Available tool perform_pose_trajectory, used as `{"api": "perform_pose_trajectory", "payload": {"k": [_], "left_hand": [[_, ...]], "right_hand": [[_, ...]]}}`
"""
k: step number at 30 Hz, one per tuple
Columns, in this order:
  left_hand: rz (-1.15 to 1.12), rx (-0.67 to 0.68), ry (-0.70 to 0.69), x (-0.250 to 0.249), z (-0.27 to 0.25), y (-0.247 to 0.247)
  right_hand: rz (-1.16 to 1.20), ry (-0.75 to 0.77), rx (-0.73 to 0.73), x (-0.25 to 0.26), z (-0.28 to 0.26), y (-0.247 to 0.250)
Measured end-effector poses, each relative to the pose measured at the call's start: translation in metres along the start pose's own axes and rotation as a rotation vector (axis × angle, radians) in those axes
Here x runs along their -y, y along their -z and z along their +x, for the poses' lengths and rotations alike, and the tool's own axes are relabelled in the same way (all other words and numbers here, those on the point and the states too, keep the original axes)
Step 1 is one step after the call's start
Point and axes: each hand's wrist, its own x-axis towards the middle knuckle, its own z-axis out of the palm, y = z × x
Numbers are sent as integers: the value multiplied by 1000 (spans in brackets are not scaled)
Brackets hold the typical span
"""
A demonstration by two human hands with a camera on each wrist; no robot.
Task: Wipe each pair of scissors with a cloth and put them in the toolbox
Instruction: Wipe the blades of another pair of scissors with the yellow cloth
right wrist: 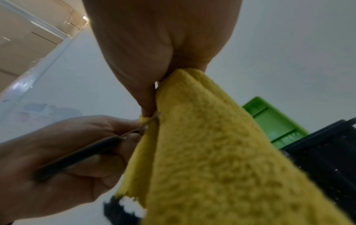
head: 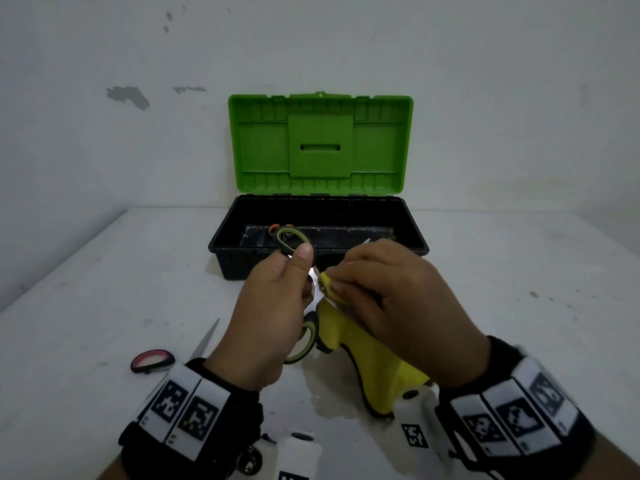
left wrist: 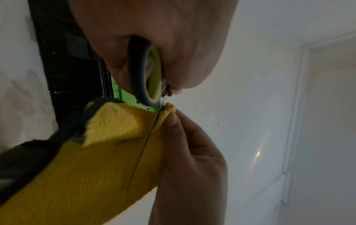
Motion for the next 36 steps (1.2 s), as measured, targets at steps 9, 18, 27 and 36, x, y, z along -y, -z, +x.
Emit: {"api": "perform_pose_trajectory", "payload": {"k": [9,18,27,36], "left_hand": [[51,7,-32,3,2,1],[28,-3,-30,-2,0,3],[0,15,-17,-5,2,7],[60,45,-4,-6,-4,9]], "right_hand": [[-25,28,-33,1,-2,-4],[-20,39,-27,4,-4,-8],[-55,60,-124,6,-4,-11],[-68,-83,-170,-23,-4,6]]}}
